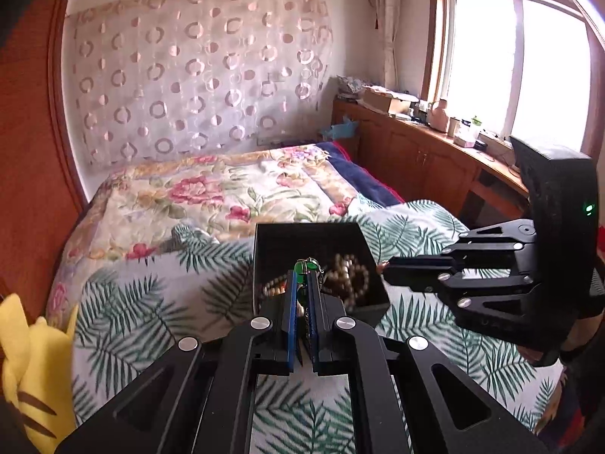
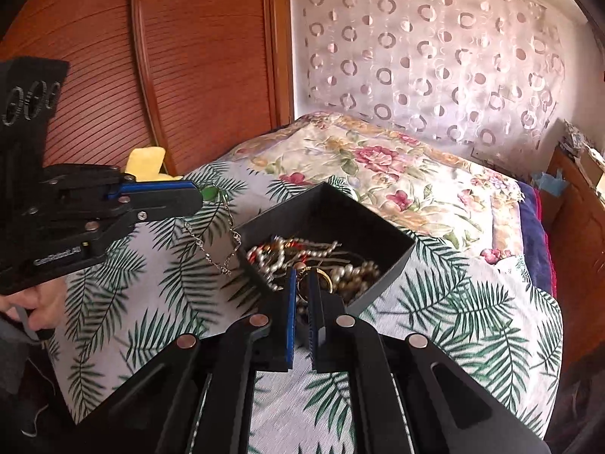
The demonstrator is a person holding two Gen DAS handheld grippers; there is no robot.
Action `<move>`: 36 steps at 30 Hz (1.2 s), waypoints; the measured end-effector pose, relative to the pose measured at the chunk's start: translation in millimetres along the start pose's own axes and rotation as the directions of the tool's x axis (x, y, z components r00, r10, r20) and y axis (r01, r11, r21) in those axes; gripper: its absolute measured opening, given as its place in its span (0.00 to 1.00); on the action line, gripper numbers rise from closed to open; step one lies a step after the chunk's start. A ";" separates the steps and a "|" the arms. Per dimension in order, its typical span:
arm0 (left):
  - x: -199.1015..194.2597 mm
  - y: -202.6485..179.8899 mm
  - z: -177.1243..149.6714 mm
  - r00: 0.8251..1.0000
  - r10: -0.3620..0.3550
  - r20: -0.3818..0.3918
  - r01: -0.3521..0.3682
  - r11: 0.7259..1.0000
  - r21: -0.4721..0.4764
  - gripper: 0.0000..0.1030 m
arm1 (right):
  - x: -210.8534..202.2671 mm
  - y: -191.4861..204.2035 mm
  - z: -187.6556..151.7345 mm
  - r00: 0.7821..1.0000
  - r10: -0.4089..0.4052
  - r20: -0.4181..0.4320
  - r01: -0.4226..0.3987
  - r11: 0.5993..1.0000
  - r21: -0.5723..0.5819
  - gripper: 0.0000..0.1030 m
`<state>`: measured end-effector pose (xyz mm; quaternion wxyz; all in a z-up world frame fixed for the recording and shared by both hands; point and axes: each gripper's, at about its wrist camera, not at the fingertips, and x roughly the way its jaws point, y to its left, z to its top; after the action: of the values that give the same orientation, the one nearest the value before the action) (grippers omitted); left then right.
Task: Organize jewelry
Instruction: 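Lower the earring and gold ring into the black box while opening both tools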
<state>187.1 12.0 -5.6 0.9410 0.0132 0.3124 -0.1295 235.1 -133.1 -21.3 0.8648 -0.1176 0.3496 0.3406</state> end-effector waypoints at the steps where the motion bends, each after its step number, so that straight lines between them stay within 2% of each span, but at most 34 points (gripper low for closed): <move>1: 1.3 -1.0 3.9 1.000 0.004 0.003 -0.004 1.000 0.004 0.04 | 3.3 -1.2 3.4 1.000 -0.002 -0.004 0.002 1.000 0.000 0.07; 7: 15.1 -5.7 22.3 1.000 0.018 -0.006 -0.018 1.000 0.022 0.04 | 22.0 -13.3 11.6 0.999 -0.004 -0.050 0.006 0.999 0.045 0.08; 14: 40.2 -8.7 35.6 1.000 0.010 -0.026 -0.010 1.000 0.014 0.04 | 23.3 -24.5 14.5 0.998 0.007 -0.055 -0.003 0.998 0.069 0.08; 16: 47.3 -10.0 37.1 0.999 0.013 -0.032 -0.013 1.000 0.016 0.04 | 23.1 -28.5 15.1 0.998 0.023 -0.057 -0.018 0.996 0.084 0.11; 19: 56.5 -8.5 39.3 0.999 0.022 -0.040 -0.022 1.000 0.011 0.04 | 25.4 -30.7 15.8 0.998 0.029 -0.057 -0.024 0.995 0.092 0.27; 29: 75.2 -8.5 40.1 0.997 0.051 -0.056 -0.051 0.999 0.010 0.05 | 14.1 -32.8 6.2 0.999 -0.011 -0.036 0.014 0.996 0.087 0.27; 30: 74.9 -7.9 39.4 0.997 0.053 -0.053 -0.053 0.999 0.008 0.07 | 11.8 -32.8 5.0 0.999 -0.014 -0.031 0.017 0.996 0.089 0.27; 32: 73.9 -8.4 35.0 0.997 0.058 -0.052 -0.057 0.998 0.004 0.29 | 6.1 -32.9 1.8 0.999 -0.028 -0.015 0.029 0.995 0.097 0.27; 33: 72.8 -8.5 33.2 0.997 0.066 -0.048 -0.065 0.998 0.004 0.51 | 2.5 -32.8 -0.5 0.999 -0.036 -0.006 0.037 0.994 0.107 0.27; 34: 70.3 -8.0 30.0 0.996 0.084 -0.036 -0.084 0.996 0.001 0.57 | -0.5 -33.7 -2.3 0.999 -0.052 0.002 0.051 0.992 0.118 0.27; 36: 64.2 -7.5 23.0 0.994 0.101 -0.027 -0.102 0.995 -0.008 0.61 | -7.2 -34.4 -6.3 0.997 -0.076 0.018 0.073 0.987 0.142 0.27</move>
<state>248.2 -12.8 -24.6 0.9422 0.0263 0.3243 -0.0799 251.1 -165.0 -22.1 0.8872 -0.0653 0.3580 0.2838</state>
